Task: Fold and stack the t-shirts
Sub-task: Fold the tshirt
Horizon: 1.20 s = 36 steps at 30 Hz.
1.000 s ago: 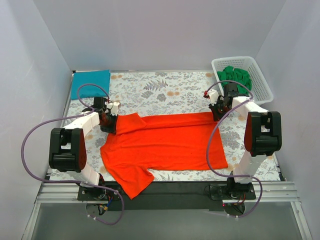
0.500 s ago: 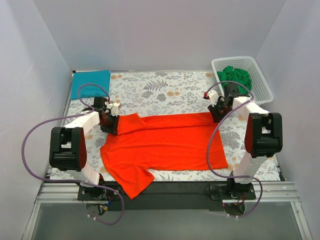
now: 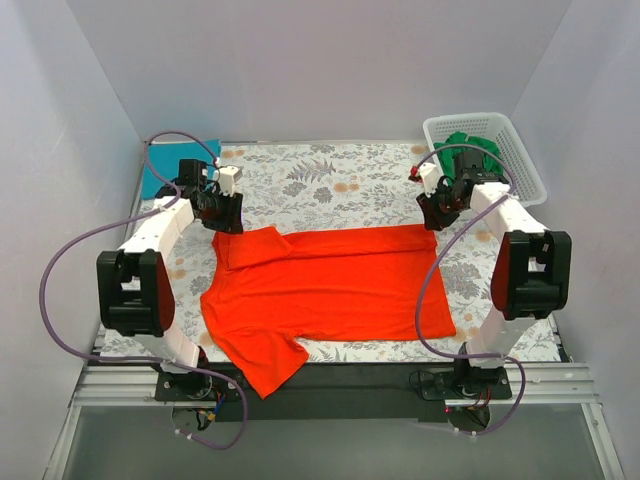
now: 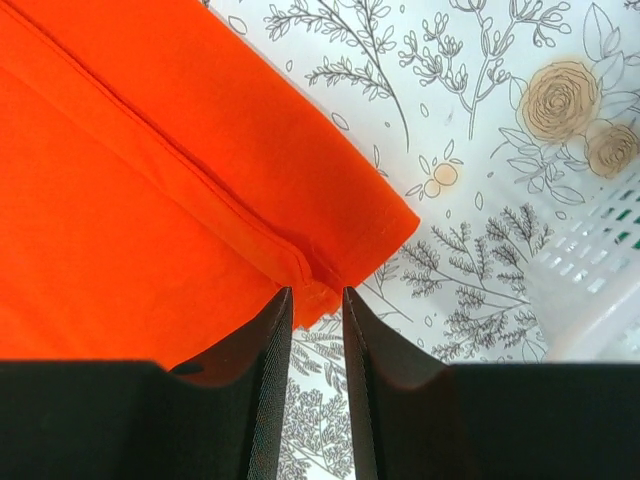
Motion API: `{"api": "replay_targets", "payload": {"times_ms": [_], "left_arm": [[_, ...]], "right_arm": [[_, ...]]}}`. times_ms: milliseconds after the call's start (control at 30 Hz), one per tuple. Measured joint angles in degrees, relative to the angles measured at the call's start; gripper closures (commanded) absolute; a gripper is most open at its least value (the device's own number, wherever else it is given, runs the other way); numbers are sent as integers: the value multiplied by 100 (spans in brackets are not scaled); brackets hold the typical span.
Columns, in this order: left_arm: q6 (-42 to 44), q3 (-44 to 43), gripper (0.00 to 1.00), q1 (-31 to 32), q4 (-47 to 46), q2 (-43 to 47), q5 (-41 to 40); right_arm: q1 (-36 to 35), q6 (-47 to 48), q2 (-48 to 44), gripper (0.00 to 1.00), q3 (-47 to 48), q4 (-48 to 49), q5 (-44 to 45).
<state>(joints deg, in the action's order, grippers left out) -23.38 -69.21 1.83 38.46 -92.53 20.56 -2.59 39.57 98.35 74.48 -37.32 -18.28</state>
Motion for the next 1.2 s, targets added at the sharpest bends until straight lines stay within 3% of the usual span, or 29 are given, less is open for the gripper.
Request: {"api": "replay_targets", "payload": {"times_ms": [333, 467, 633, 800, 867, 1033, 1200], "left_arm": [[-114, -210, 57, 0, -144, -1187, -83], [-131, -319, 57, 0, -205, -1340, -258], [-197, -413, 57, 0, -374, -1392, -505], [-247, -413, 57, 0, -422, -1394, -682], [-258, -413, 57, 0, -422, -1401, -732], [-271, -413, 57, -9, -424, -1427, -756], [-326, -501, 59, -192, -420, -1427, -658]], "right_arm": [[-17, -85, 979, 62, 177, -98, -37], [-15, -63, 1025, 67, 105, -155, 9], [-17, 2, 1025, 82, -79, -175, 22], [-17, 85, 999, 86, -177, -210, 13], [-17, 125, 988, 85, -195, -258, 7], [-15, 308, 938, 70, -195, -560, -118], [-17, 354, 782, 74, 31, -890, -358]]}}
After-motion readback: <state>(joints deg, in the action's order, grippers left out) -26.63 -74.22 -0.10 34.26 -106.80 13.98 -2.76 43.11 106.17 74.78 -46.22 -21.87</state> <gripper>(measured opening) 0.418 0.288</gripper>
